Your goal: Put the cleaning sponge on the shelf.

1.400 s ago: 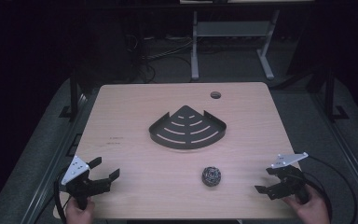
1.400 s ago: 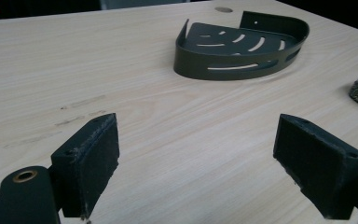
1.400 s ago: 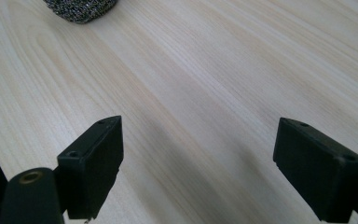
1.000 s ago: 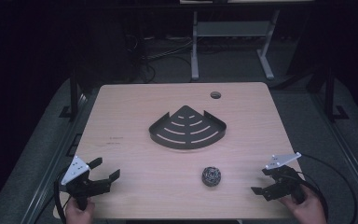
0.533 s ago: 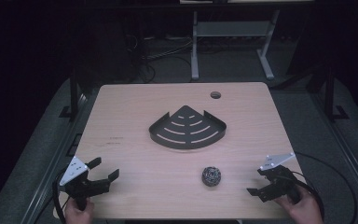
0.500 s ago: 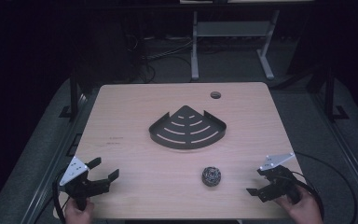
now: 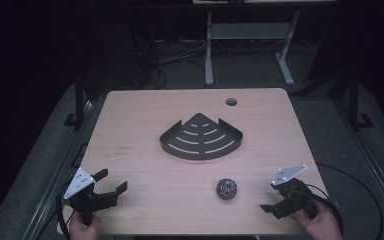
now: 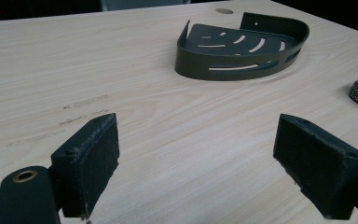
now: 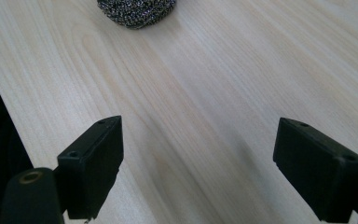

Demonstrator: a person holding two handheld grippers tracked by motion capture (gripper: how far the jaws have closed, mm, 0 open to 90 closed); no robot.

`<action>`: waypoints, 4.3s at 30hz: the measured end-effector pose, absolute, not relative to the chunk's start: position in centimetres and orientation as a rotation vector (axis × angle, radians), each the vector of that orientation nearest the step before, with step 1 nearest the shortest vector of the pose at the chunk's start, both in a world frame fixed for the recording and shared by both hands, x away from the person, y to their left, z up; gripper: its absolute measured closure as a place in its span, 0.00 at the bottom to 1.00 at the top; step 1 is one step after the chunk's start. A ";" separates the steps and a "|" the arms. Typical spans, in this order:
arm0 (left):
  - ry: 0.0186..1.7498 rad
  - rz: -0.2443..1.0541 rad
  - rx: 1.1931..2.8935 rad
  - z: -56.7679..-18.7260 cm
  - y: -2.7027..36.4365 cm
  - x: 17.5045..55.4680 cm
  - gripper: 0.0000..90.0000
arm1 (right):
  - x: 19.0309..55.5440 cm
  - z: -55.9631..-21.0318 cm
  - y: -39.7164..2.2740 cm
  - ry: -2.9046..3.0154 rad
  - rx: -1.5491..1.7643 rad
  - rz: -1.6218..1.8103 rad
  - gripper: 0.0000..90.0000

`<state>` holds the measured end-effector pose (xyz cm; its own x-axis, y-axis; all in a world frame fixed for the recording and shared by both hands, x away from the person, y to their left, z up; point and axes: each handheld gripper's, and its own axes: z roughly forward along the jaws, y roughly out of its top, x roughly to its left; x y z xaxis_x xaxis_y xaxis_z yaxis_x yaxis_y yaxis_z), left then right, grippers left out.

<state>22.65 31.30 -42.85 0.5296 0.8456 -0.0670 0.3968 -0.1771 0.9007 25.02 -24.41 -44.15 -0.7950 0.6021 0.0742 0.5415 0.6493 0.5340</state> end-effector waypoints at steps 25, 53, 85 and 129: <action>1.037 0.577 1.777 -42.7 31.4 22.5 0.15 | 25.1 -43.7 -22.1 2.795 0.865 0.818 0.17; 1.049 0.590 1.760 -42.6 31.6 22.4 0.15 | 26.7 -42.5 -18.4 2.871 0.721 0.810 0.17; 1.051 0.595 1.754 -42.5 31.8 22.4 0.15 | 28.1 -42.4 -15.1 2.927 0.622 0.782 0.16; 1.055 0.597 1.735 -42.3 31.9 22.4 0.15 | 30.7 -44.0 -11.7 3.038 0.573 0.591 0.22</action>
<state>22.40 31.88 -42.31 0.5018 0.8617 -0.0751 0.3796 -0.1413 0.9143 30.71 -11.68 -43.98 -0.9336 0.3504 0.0746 0.3528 0.8632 0.3611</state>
